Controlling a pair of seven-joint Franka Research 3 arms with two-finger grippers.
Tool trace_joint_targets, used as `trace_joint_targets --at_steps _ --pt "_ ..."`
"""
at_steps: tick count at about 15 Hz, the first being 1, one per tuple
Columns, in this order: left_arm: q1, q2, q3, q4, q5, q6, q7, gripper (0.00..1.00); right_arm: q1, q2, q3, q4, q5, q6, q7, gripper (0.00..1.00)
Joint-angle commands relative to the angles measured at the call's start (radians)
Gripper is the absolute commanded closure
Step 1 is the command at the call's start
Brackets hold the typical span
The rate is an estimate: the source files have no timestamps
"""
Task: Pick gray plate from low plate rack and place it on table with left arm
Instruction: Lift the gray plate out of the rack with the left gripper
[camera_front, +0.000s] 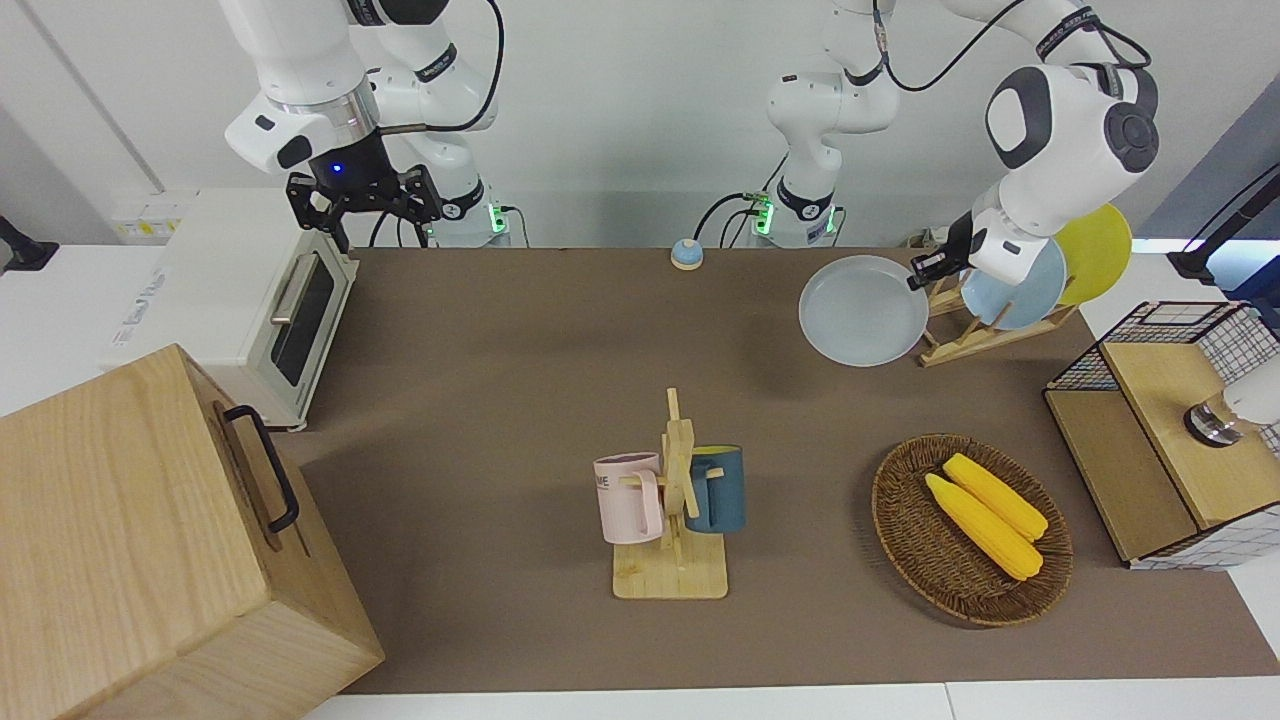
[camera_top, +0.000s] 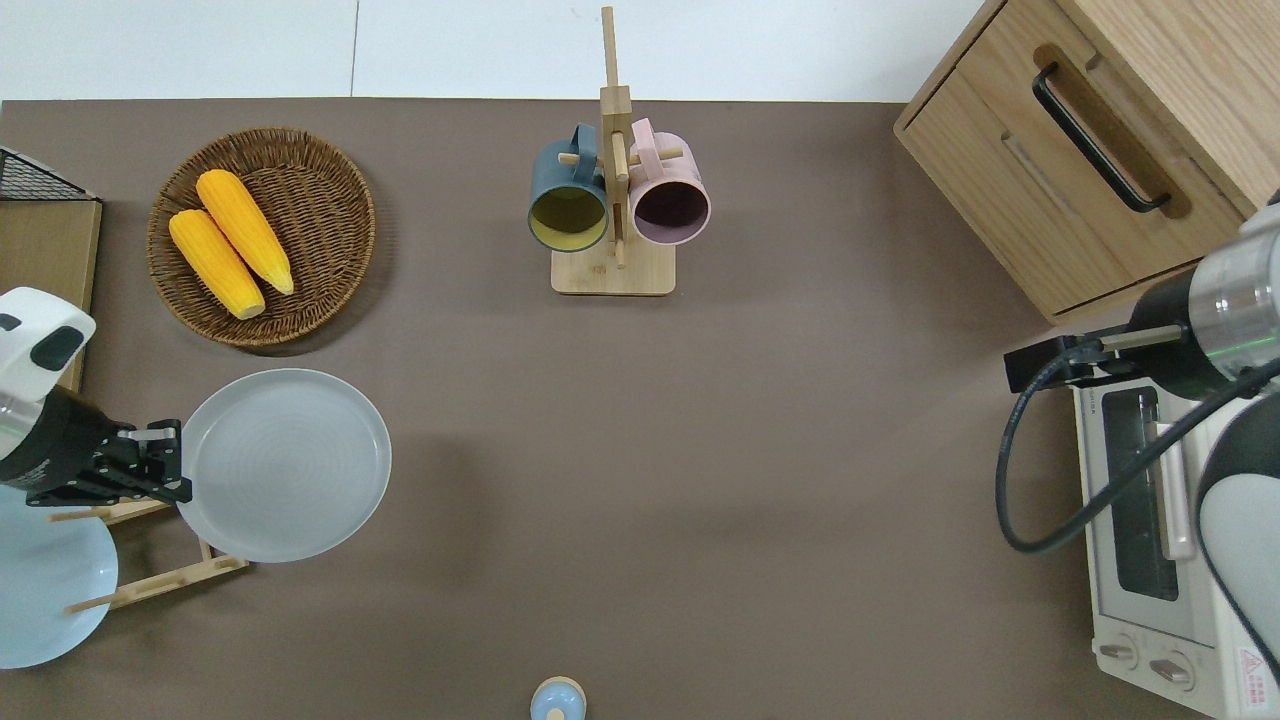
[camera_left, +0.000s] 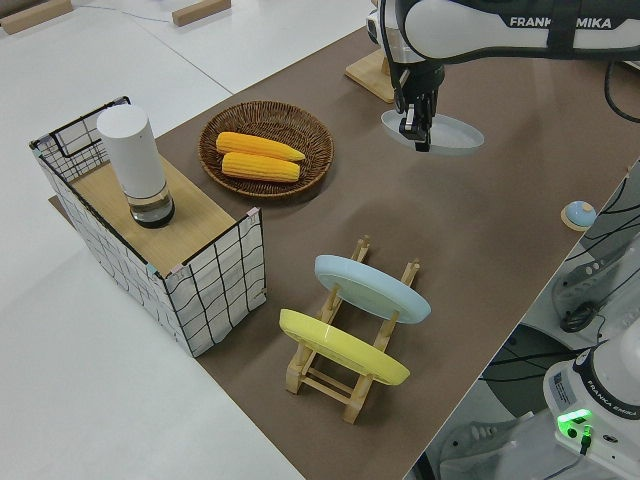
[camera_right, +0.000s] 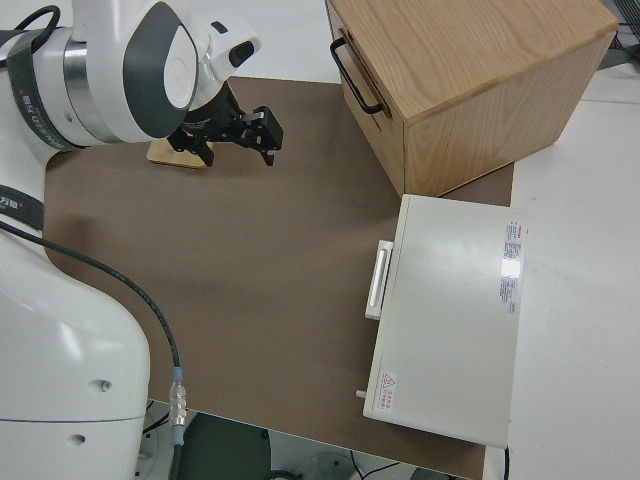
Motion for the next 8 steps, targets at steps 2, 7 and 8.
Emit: trace_joint_targets --at_steps 2,7,8 --pt "-0.020 0.002 -0.013 -0.156 -0.014 0.168 -0.005 1.00 -0.019 -0.001 0.017 0.009 -0.001 -0.014 0.012 0.017" --pt "-0.020 0.021 -0.068 -0.280 -0.015 0.324 -0.016 1.00 -0.019 -0.003 0.017 0.009 -0.001 -0.013 0.012 0.017" --pt "-0.020 0.032 -0.081 -0.284 -0.015 0.331 -0.022 1.00 -0.019 -0.003 0.017 0.009 -0.001 -0.014 0.012 0.017"
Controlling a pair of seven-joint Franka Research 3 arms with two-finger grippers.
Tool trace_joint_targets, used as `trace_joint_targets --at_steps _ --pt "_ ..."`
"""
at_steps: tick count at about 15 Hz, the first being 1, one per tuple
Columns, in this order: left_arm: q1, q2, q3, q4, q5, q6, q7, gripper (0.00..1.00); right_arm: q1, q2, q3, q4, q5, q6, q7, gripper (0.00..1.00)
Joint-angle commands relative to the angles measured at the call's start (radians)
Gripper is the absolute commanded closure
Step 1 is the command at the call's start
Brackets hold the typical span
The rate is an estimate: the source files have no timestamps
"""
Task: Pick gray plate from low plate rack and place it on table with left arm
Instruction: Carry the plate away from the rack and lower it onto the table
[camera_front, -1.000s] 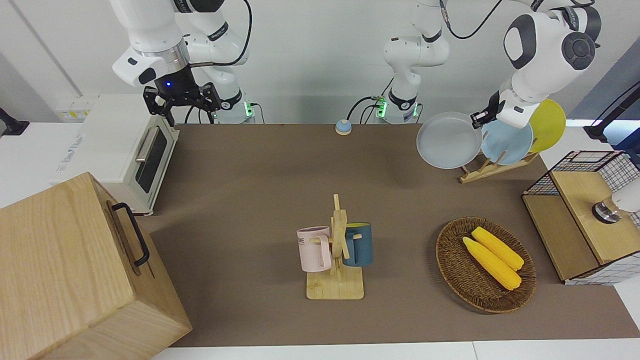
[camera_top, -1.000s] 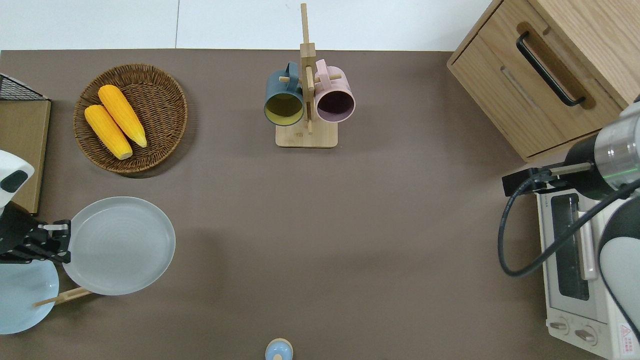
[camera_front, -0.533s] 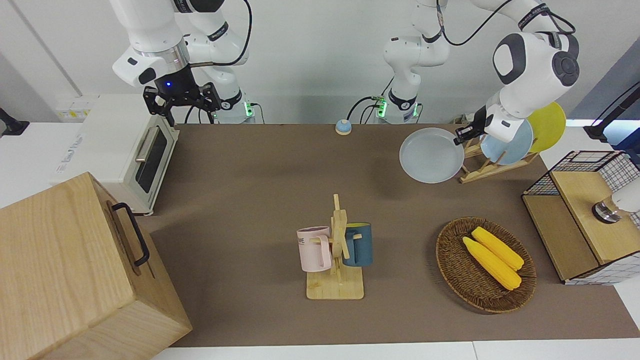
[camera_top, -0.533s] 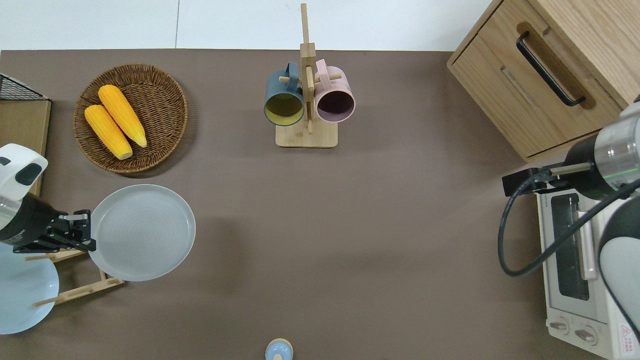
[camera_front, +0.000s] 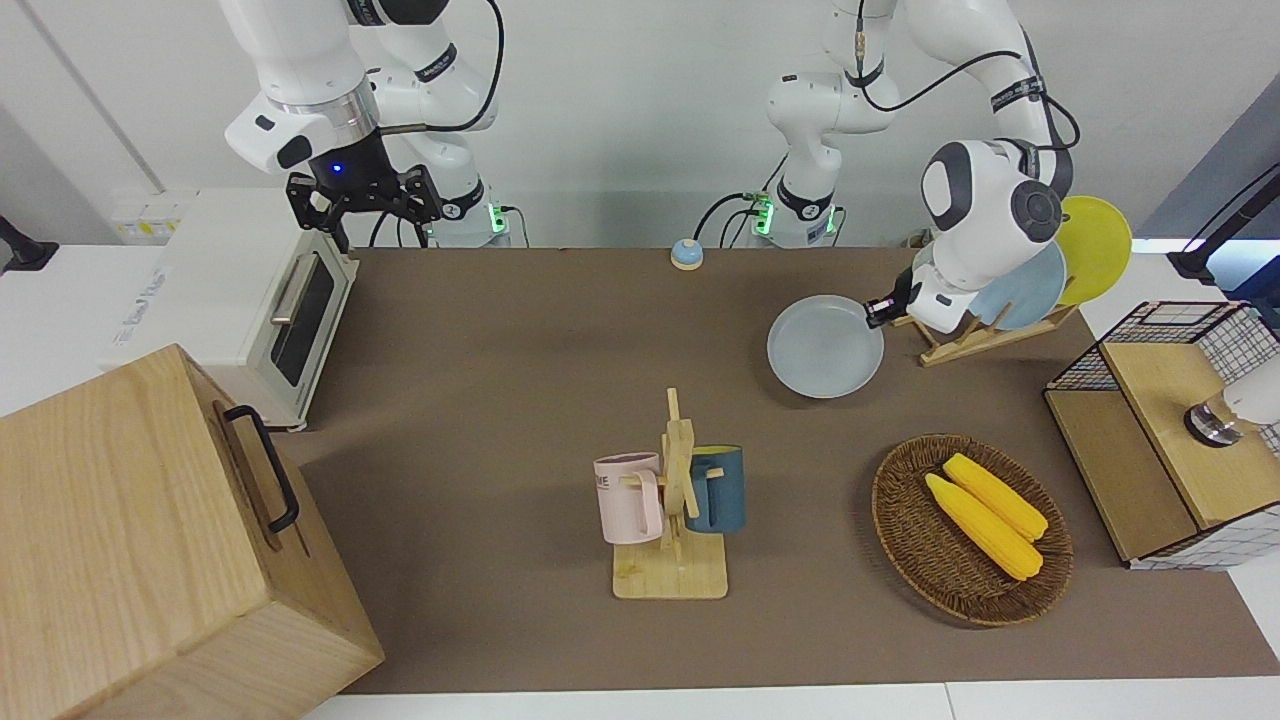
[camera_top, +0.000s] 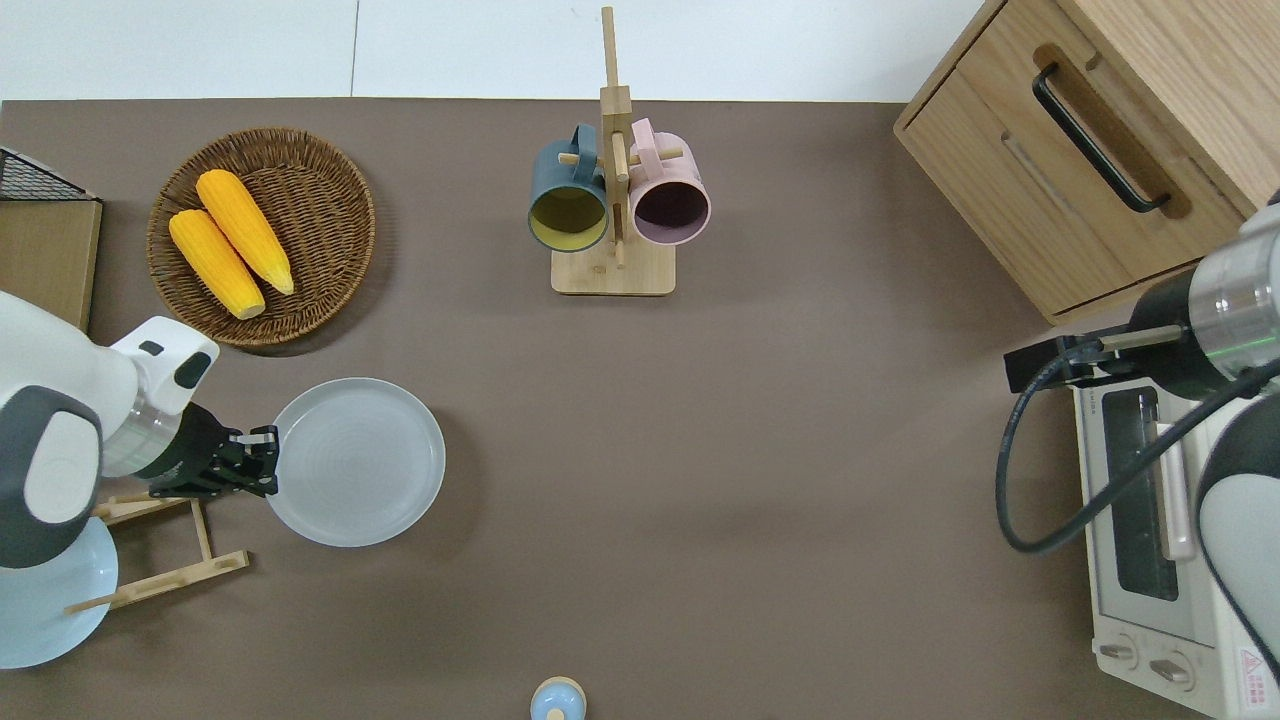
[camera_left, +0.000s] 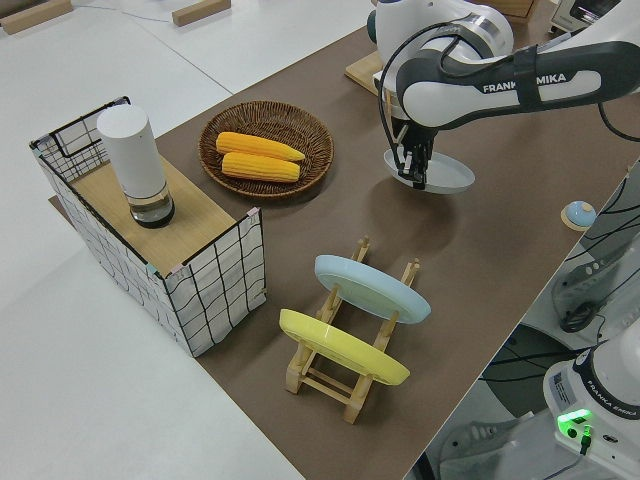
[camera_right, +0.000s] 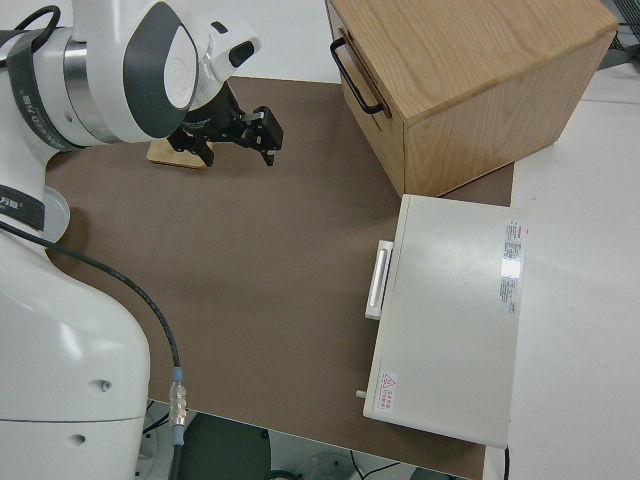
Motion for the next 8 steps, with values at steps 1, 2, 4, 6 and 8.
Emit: trace_joint_targets --at_steps 1,2,4,6,8 --pt "-0.010 0.009 -0.036 -0.049 -0.010 0.056 -0.027 1.00 -0.019 -0.003 0.017 0.009 -0.001 -0.014 0.012 0.017" --pt "-0.010 0.012 -0.042 -0.052 -0.009 0.056 -0.044 1.00 -0.019 -0.001 0.017 0.009 -0.001 -0.014 0.012 0.017" --pt "-0.013 0.031 -0.057 -0.053 -0.007 0.056 -0.069 1.00 -0.019 -0.001 0.017 0.009 -0.001 -0.014 0.012 0.017" --pt "-0.013 0.046 -0.068 -0.053 -0.004 0.061 -0.081 0.83 -0.019 -0.003 0.017 0.009 -0.001 -0.014 0.012 0.017" --pt "-0.013 0.051 -0.068 -0.053 0.000 0.065 -0.083 0.42 -0.019 -0.003 0.017 0.009 -0.001 -0.014 0.012 0.017"
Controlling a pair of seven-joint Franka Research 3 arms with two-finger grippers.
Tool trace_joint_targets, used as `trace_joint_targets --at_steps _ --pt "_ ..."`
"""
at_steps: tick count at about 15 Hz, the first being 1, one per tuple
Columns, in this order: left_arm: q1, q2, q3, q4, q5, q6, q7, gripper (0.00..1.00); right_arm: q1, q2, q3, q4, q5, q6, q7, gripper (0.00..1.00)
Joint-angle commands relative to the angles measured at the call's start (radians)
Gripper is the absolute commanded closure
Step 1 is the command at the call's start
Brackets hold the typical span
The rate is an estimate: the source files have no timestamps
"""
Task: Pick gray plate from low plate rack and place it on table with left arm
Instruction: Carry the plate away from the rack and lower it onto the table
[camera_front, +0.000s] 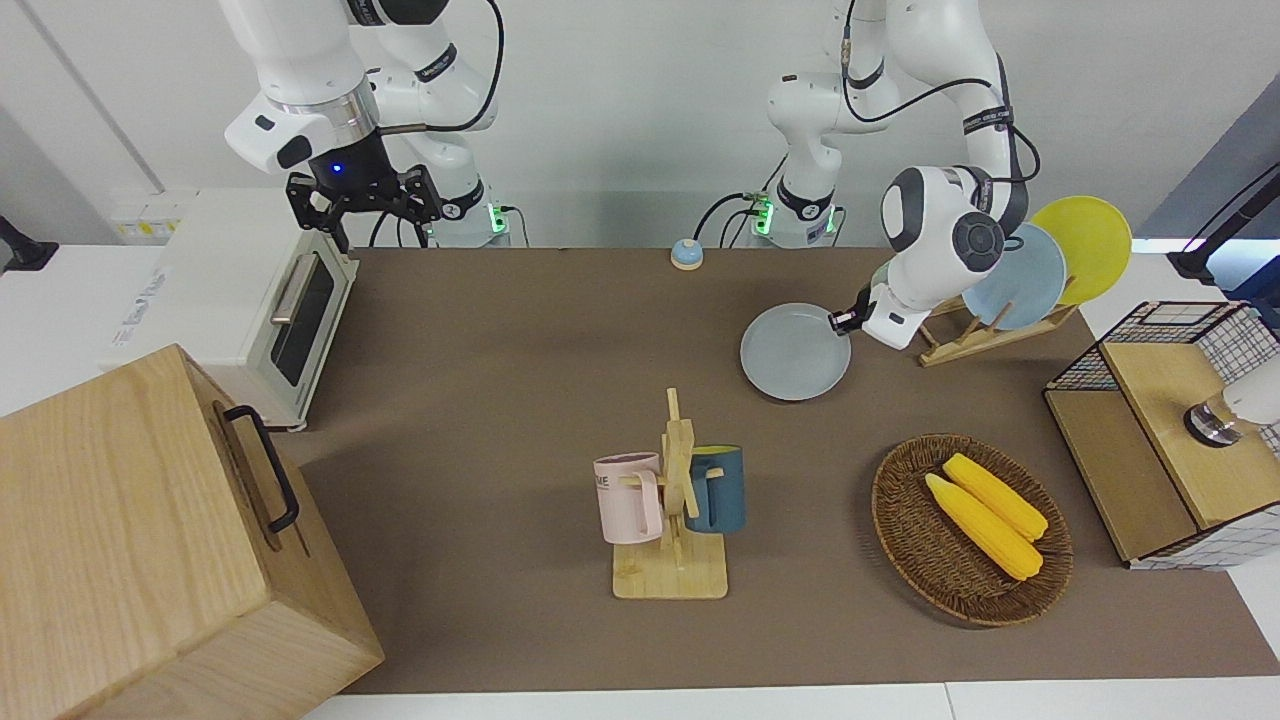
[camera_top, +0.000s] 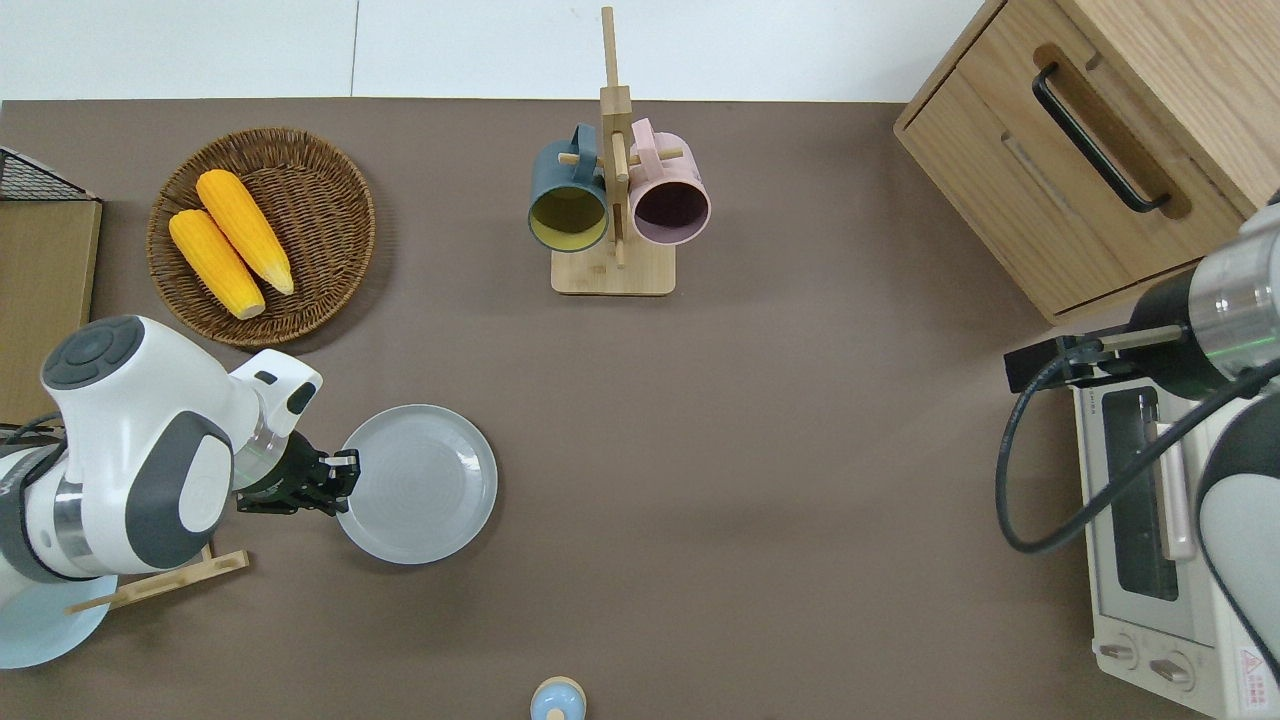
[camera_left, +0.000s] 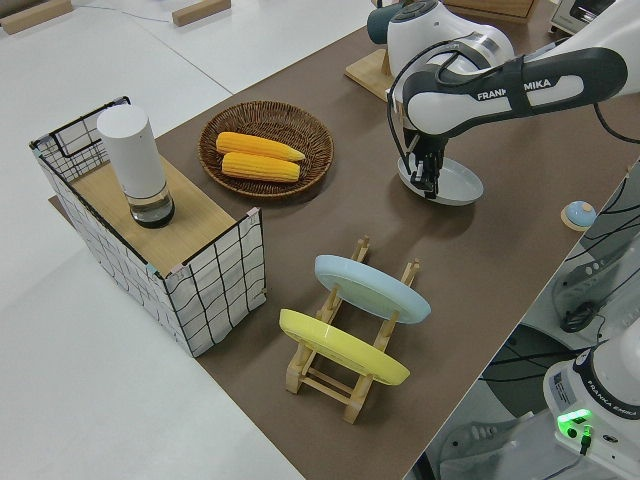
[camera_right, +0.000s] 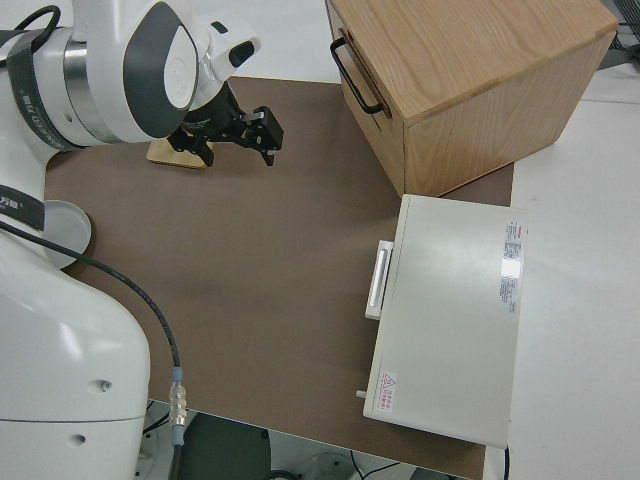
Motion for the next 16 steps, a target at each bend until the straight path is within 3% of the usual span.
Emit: trace_joint_targets --at_steps 1,5,6,8,16 --pt "-0.011 0.009 0.004 -0.013 0.004 0.030 -0.021 0.38 -0.019 -0.003 0.017 0.009 -0.001 -0.014 0.012 0.017" --pt "-0.011 -0.005 0.006 0.000 0.009 0.011 -0.018 0.29 -0.019 -0.003 0.017 0.009 -0.001 -0.014 0.012 0.017" --pt "-0.011 -0.014 0.010 0.009 0.023 0.008 -0.018 0.23 -0.019 -0.003 0.017 0.009 -0.001 -0.014 0.012 0.017" --pt "-0.013 -0.038 0.003 0.038 0.128 -0.009 -0.017 0.03 -0.019 -0.001 0.017 0.009 -0.001 -0.013 0.012 0.017" --pt "-0.001 -0.086 -0.039 0.200 0.317 -0.050 -0.070 0.01 -0.019 -0.001 0.017 0.009 -0.001 -0.014 0.012 0.017"
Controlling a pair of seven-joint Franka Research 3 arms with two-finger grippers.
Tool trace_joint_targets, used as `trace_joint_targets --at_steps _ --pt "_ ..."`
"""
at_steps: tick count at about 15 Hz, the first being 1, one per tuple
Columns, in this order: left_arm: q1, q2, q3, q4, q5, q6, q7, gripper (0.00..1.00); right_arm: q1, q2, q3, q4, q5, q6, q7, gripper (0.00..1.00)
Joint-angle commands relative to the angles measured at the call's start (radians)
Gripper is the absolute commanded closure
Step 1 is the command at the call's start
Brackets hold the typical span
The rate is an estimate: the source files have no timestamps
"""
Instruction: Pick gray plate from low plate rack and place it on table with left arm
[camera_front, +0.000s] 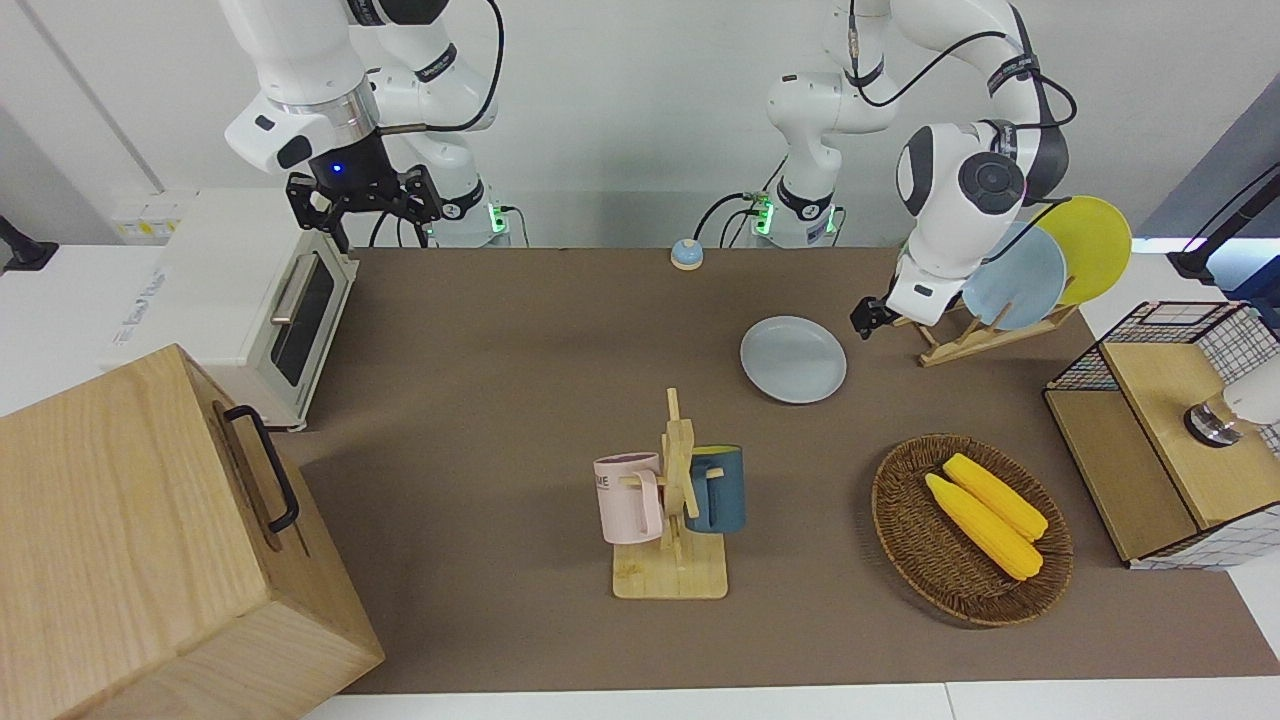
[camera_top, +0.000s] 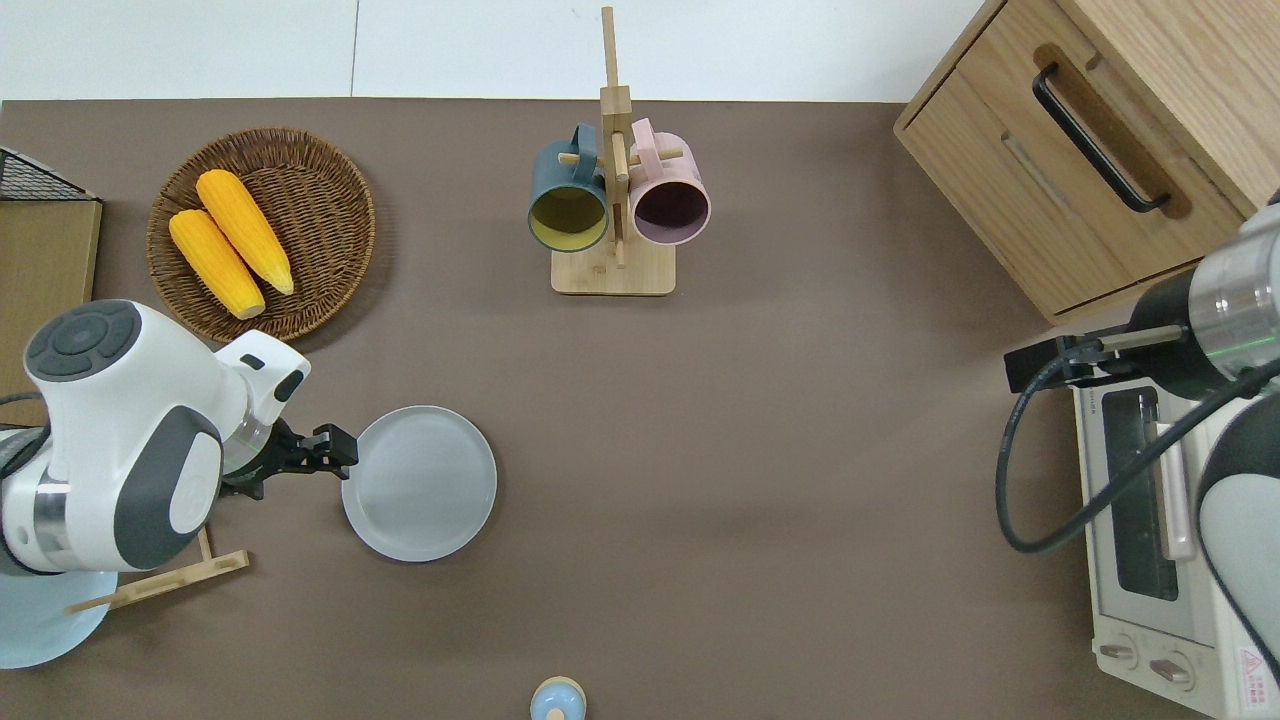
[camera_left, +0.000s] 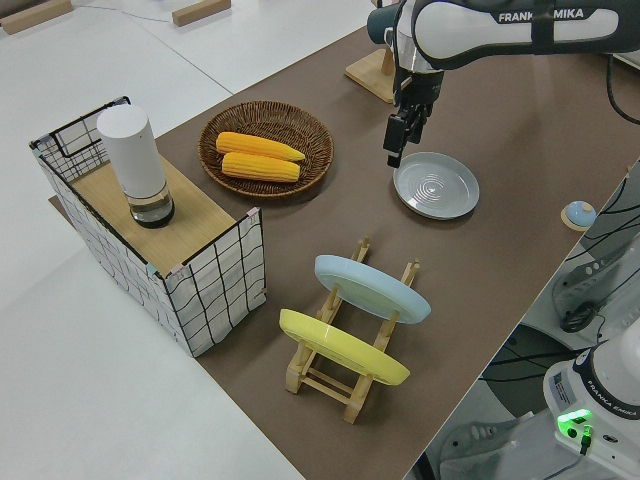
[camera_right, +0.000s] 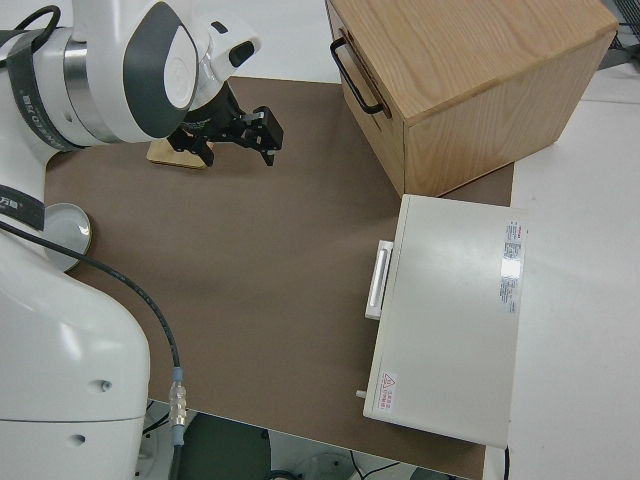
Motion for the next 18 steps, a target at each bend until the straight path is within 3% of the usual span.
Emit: trace_joint_targets --at_steps 1,6,8,10,13,16,18 --pt "0.004 -0.028 -0.018 0.058 0.064 -0.039 -0.038 0.01 -0.019 -0.003 0.017 0.009 -0.001 -0.014 0.012 0.017" --pt "0.033 -0.052 -0.006 0.143 0.000 -0.085 0.083 0.01 -0.019 -0.001 0.017 0.009 -0.001 -0.013 0.012 0.017" --pt "0.036 -0.054 0.002 0.210 -0.037 -0.162 0.141 0.01 -0.019 -0.003 0.017 0.009 -0.001 -0.014 0.012 0.017" --pt "0.034 -0.052 0.040 0.308 -0.104 -0.269 0.164 0.01 -0.019 -0.003 0.017 0.009 -0.001 -0.014 0.012 0.017" --pt "0.036 -0.055 0.047 0.400 -0.137 -0.412 0.218 0.01 -0.019 -0.003 0.017 0.009 -0.001 -0.014 0.012 0.017" --pt "0.036 -0.066 0.085 0.440 -0.153 -0.473 0.240 0.01 -0.019 -0.001 0.017 0.009 -0.001 -0.014 0.012 0.017" --pt "0.033 -0.072 0.116 0.469 -0.227 -0.489 0.229 0.01 -0.019 -0.003 0.017 0.009 -0.001 -0.014 0.012 0.017"
